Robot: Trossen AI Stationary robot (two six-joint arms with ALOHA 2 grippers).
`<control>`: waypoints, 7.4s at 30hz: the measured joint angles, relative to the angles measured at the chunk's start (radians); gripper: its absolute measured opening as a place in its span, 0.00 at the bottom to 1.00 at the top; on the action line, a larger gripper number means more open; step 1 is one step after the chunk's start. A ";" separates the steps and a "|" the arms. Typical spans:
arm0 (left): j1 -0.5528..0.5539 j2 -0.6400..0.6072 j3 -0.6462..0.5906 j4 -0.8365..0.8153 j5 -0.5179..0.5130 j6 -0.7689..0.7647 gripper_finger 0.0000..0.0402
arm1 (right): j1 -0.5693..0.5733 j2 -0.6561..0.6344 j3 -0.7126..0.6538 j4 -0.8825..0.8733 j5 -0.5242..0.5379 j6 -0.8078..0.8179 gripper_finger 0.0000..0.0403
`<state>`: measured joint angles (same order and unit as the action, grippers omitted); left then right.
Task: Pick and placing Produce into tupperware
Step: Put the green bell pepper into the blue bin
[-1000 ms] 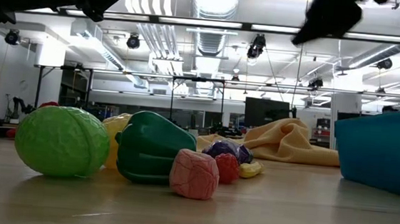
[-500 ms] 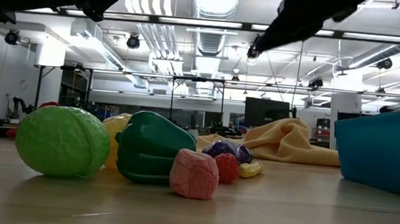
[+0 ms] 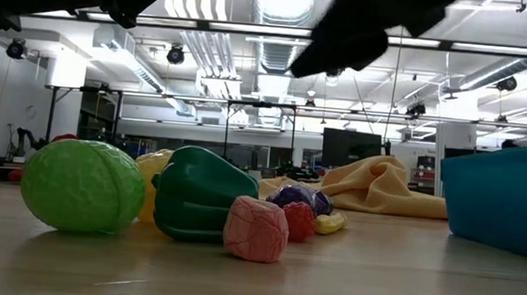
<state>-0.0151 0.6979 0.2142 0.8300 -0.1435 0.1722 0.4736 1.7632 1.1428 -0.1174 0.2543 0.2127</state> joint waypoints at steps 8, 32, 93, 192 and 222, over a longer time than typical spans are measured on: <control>0.000 -0.001 -0.002 0.004 0.000 0.000 0.49 | -0.001 0.192 0.232 -0.140 0.003 0.015 0.72; 0.000 -0.001 -0.002 0.001 0.000 0.000 0.49 | -0.013 0.417 0.533 -0.455 0.008 0.075 0.88; 0.000 -0.001 0.000 0.001 0.000 0.000 0.49 | -0.030 0.471 0.450 -0.297 -0.018 0.154 0.79; 0.001 0.001 -0.002 0.000 0.000 0.000 0.49 | -0.026 0.397 0.449 -0.360 -0.052 0.104 0.37; 0.000 0.000 -0.002 0.000 0.000 0.000 0.49 | -0.035 0.397 0.430 -0.225 0.007 0.123 0.85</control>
<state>-0.0147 0.6977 0.2127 0.8303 -0.1432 0.1722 0.4391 2.1605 1.5726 -0.3427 0.2614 0.3358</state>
